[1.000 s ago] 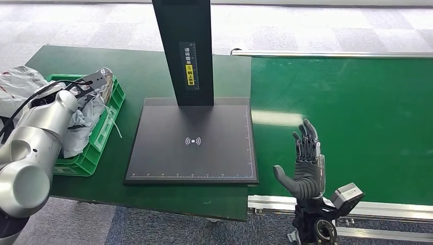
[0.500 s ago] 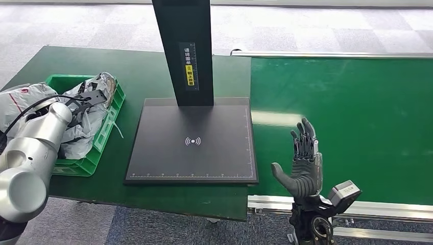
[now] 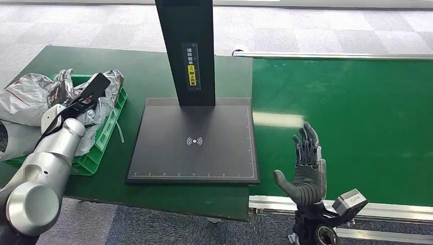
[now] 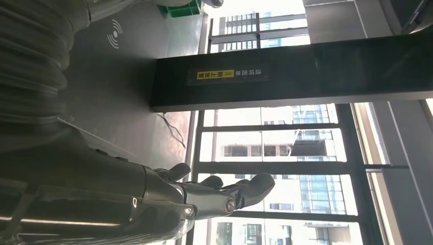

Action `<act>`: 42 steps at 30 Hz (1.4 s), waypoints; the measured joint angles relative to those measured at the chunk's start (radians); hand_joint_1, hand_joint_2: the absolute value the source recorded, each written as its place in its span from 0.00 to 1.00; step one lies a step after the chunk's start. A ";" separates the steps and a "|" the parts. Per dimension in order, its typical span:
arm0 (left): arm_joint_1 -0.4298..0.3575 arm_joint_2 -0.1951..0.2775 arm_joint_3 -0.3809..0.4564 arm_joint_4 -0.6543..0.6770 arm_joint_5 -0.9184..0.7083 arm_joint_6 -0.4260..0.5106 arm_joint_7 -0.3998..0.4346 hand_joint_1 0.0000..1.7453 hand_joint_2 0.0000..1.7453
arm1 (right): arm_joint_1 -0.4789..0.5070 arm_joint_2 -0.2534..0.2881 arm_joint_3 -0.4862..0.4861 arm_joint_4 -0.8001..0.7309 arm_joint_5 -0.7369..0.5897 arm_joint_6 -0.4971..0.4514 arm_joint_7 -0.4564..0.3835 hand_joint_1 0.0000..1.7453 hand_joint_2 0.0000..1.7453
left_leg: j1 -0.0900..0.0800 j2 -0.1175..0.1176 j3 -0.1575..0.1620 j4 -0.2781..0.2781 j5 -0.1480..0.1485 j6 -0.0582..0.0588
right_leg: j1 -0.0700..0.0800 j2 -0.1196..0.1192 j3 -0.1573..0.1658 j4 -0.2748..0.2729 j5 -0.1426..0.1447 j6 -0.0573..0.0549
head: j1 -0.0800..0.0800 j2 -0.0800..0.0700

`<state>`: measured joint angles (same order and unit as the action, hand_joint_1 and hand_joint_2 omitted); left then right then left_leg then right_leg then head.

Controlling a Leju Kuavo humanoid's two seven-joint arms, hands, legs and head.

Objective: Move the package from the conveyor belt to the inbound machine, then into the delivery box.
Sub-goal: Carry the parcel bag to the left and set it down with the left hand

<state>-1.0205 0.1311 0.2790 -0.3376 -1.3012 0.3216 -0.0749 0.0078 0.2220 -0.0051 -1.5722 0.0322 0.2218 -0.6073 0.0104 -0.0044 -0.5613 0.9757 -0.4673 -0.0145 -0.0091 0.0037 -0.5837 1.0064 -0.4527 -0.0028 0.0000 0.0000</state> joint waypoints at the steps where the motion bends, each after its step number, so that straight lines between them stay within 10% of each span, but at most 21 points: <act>1: 0.006 -0.009 0.010 -0.010 0.056 0.039 -0.094 0.00 1.00 | 0.001 0.001 -0.001 -0.001 0.000 0.000 -0.001 0.00 1.00 | 0.000 0.000 0.000 0.000 0.000 0.000 | 0.000 0.000 0.000 0.000 0.000 0.000 | 0.000 0.000; 9: 0.098 -0.086 0.027 -0.179 0.592 0.042 -0.536 0.00 1.00 | -0.005 0.000 -0.005 0.000 -0.007 -0.016 -0.006 0.00 1.00 | 0.000 0.001 -0.001 0.000 0.000 0.000 | 0.000 0.001 -0.002 0.000 0.000 0.000 | 0.000 0.000; 18: 0.285 -0.112 -0.114 -0.458 1.006 0.050 -0.590 0.00 1.00 | -0.020 -0.004 -0.006 0.010 -0.014 -0.021 -0.010 0.00 1.00 | 0.000 0.001 -0.002 0.000 0.000 0.000 | 0.000 0.001 -0.002 0.000 0.000 0.000 | 0.000 0.000; 30: 0.396 -0.114 -0.170 -0.647 1.100 0.040 -0.608 0.00 1.00 | -0.029 -0.009 -0.005 0.026 -0.014 -0.020 -0.013 0.00 1.00 | 0.000 0.001 -0.003 0.000 0.000 0.000 | 0.000 0.001 -0.003 0.000 0.000 0.000 | 0.000 0.000; 34: 0.473 -0.123 -0.199 -0.742 1.241 -0.163 -0.586 0.00 0.00 | -0.039 -0.012 -0.005 0.037 -0.010 -0.016 -0.014 0.00 1.00 | 0.000 0.001 -0.003 0.000 0.000 0.000 | 0.000 0.001 -0.004 0.000 0.000 0.000 | 0.000 0.000; 42: 0.704 -0.204 -0.279 -0.939 1.541 -0.491 -0.504 0.00 0.00 | -0.055 -0.025 0.002 0.099 -0.003 0.009 0.003 0.00 1.00 | 0.000 0.001 -0.004 0.000 -0.002 0.001 | -0.001 0.001 -0.004 -0.001 -0.001 0.001 | 0.000 0.000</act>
<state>-0.3170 -0.0729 0.0004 -1.2767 0.2398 -0.1698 -0.5785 -0.0467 0.1973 -0.0028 -1.4732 0.0295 0.2309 -0.6040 0.0100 -0.0035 -0.5655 0.9757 -0.4695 -0.0139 -0.0098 0.0044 -0.5880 1.0056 -0.4535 -0.0021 -0.0001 0.0000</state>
